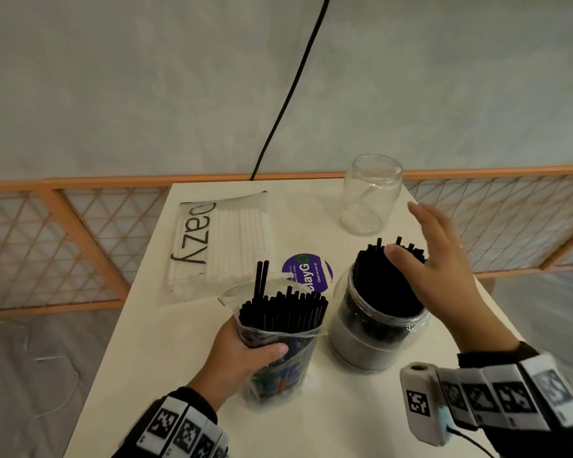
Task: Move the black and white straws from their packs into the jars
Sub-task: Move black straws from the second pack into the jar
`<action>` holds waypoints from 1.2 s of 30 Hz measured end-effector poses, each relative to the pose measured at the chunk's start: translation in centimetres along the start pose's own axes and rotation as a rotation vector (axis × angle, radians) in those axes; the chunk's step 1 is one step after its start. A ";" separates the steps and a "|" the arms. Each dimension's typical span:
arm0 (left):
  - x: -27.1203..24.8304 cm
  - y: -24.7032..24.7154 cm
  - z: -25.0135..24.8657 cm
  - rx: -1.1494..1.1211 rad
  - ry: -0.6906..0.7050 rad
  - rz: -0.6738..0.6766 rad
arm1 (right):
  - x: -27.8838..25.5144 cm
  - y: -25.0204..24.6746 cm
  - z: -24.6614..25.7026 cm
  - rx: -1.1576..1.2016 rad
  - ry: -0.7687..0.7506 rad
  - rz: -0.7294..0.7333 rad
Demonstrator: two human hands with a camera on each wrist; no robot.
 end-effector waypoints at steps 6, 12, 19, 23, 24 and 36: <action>-0.3 -0.2 0.0 -0.006 -0.001 -0.005 | -0.5 5.3 -0.1 -0.386 0.021 0.449; -0.2 -0.6 0.3 -0.025 -0.021 -0.006 | -1.5 6.3 -1.4 -0.492 0.094 0.550; -0.1 -0.8 0.3 -0.012 -0.039 -0.024 | -2.9 6.2 3.2 0.085 -0.210 0.254; 0.1 -1.5 -0.5 0.040 -0.041 -0.037 | -5.3 11.4 -0.7 0.332 0.067 0.510; 0.2 -1.4 -0.9 0.041 -0.030 -0.014 | -5.6 12.1 -1.3 0.401 0.111 0.528; -0.3 -0.5 -1.7 0.021 0.011 0.075 | -7.2 17.8 -3.2 0.749 0.228 0.634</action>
Point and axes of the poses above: each hand's wrist, its own x-axis towards the middle knuckle, its own y-axis out of the palm, z = x × y, the point moved 10 cm from there along x, towards the middle knuckle, and after that the axes turned 13 degrees about x, right-handed, at the moved point
